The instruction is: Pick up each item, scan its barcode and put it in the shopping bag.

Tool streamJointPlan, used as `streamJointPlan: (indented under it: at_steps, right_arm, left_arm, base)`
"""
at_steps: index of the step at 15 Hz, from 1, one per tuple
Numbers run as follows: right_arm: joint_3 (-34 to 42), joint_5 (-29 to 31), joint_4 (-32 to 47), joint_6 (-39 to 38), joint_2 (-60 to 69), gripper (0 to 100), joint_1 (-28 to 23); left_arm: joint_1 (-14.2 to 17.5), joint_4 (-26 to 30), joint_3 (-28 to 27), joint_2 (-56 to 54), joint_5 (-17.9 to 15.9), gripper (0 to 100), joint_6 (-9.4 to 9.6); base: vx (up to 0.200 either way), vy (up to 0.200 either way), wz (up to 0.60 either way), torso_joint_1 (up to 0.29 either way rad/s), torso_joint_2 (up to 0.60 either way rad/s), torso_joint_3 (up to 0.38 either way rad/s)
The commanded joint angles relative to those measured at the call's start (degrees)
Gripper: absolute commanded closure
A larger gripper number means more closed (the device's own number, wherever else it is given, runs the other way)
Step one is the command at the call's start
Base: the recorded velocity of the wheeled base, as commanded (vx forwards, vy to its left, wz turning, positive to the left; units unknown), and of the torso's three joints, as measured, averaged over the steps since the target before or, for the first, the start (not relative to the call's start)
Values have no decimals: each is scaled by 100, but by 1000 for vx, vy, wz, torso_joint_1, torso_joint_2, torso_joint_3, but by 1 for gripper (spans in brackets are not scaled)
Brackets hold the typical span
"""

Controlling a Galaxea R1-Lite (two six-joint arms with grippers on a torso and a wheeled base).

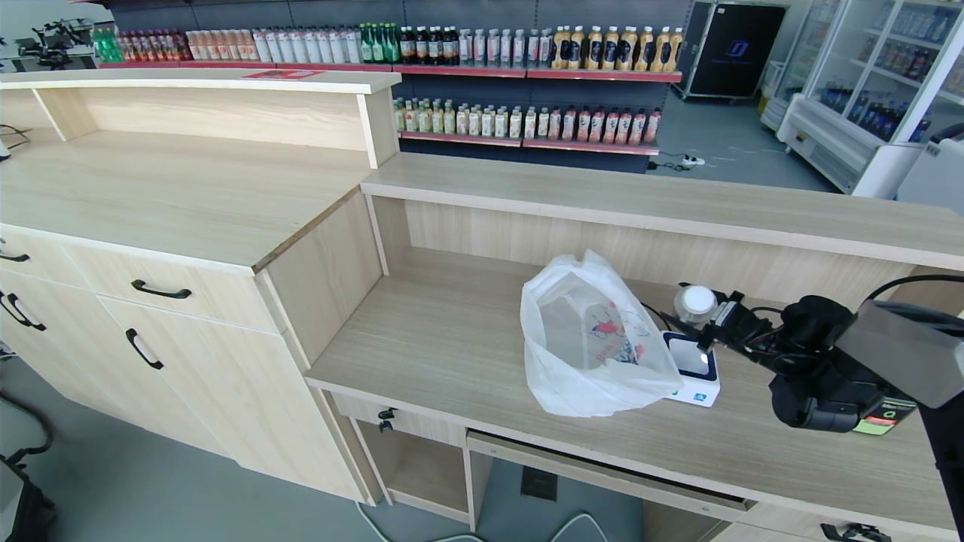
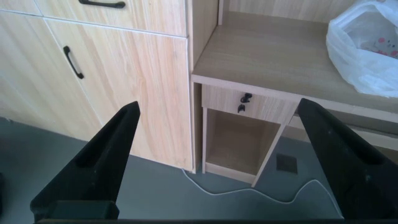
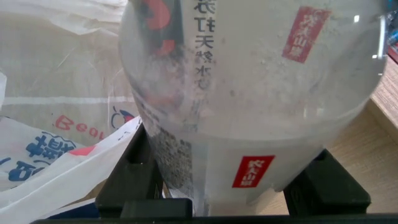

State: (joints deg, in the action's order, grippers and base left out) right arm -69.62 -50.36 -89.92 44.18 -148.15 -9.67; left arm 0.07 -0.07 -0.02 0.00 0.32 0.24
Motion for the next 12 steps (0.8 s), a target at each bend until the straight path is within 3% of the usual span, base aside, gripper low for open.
streamJointPlan:
  at_steps: [1, 2, 5, 6, 8, 12]
  right_arm:
    - [309, 228, -8, -595, 841, 100, -26]
    - [959, 554, -8, -1227, 1570, 100, -53]
    - [2471, 2513, 352, -2678, 3108, 100, -88]
    - [2488, 2566, 370, -2695, 3117, 100, -88]
    - [3244, 3498, 1108, -2906, 3776, 100, -44]
    - [3754, 4720, 1205, -2880, 4383, 100, -26]
  left_arm:
    - [1, -1, 2, 0, 3, 0, 2]
    - [1, -1, 2, 0, 3, 0, 2]
    - [1, -1, 2, 0, 3, 0, 2]
    - [1, -1, -6, 0, 3, 0, 2]
    - [1, -1, -6, 0, 3, 0, -7]
    - [1, -1, 2, 0, 3, 0, 2]
  base:
    - [0, 0, 0, 0, 0, 0]
    - [0, 0, 0, 0, 0, 0]
    - [0, 0, 0, 0, 0, 0]
    - [0, 0, 0, 0, 0, 0]
    - [0, 0, 0, 0, 0, 0]
    - [0, 0, 0, 0, 0, 0]
